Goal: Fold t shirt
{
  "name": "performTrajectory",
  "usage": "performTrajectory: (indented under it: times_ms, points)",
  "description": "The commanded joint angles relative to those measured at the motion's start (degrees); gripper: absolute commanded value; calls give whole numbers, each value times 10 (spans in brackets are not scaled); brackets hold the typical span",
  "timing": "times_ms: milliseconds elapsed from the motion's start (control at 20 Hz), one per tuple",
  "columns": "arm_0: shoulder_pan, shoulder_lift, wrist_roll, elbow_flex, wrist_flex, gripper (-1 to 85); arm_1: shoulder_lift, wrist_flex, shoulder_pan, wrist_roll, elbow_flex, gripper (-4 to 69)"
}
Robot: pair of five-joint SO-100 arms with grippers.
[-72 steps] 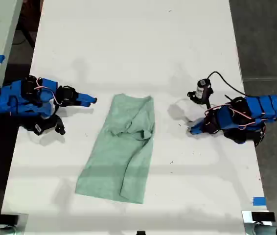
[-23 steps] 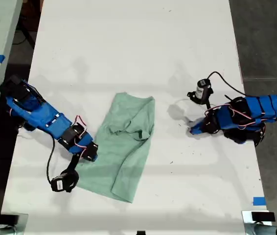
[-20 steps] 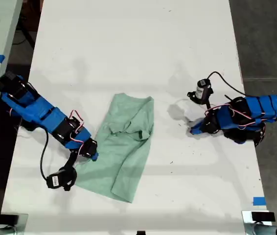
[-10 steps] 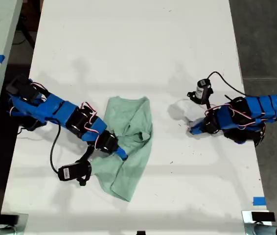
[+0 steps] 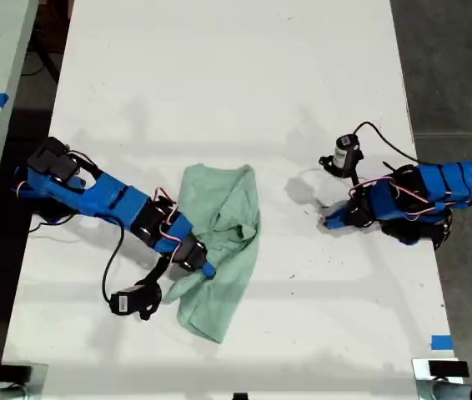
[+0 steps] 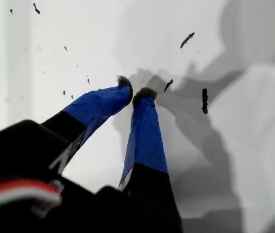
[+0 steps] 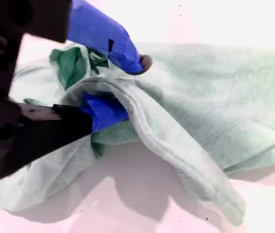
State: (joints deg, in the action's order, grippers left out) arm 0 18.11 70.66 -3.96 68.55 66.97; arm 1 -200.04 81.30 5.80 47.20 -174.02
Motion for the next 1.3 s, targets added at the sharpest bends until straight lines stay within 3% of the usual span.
performTrajectory:
  times_ms: [0, 150, 350, 600, 750, 900, 1100, 1250]
  points:
    - [18, -4, 4, -108, 3, 156, -6, -19, 4, 6, -29, 41]
    - [16, -5, 39, -109, 4, 170, -6, -19, 4, 6, -29, 41]
    - [38, 25, 55, -109, 24, 32, -6, -19, 4, 6, -29, 41]
    - [128, 114, 189, -91, 132, 204, -6, -19, 4, 6, -29, 41]
    - [171, 157, 241, -73, 144, 211, -6, -19, 4, 6, -29, 41]
    - [185, 167, 251, -78, 127, 154, -6, -19, 4, 6, -29, 41]
    - [181, 136, 248, -71, 133, 225, -6, -19, 4, 6, -29, 41]
    - [185, 164, 290, 28, 143, 255, -6, -19, 4, 6, -29, 41]
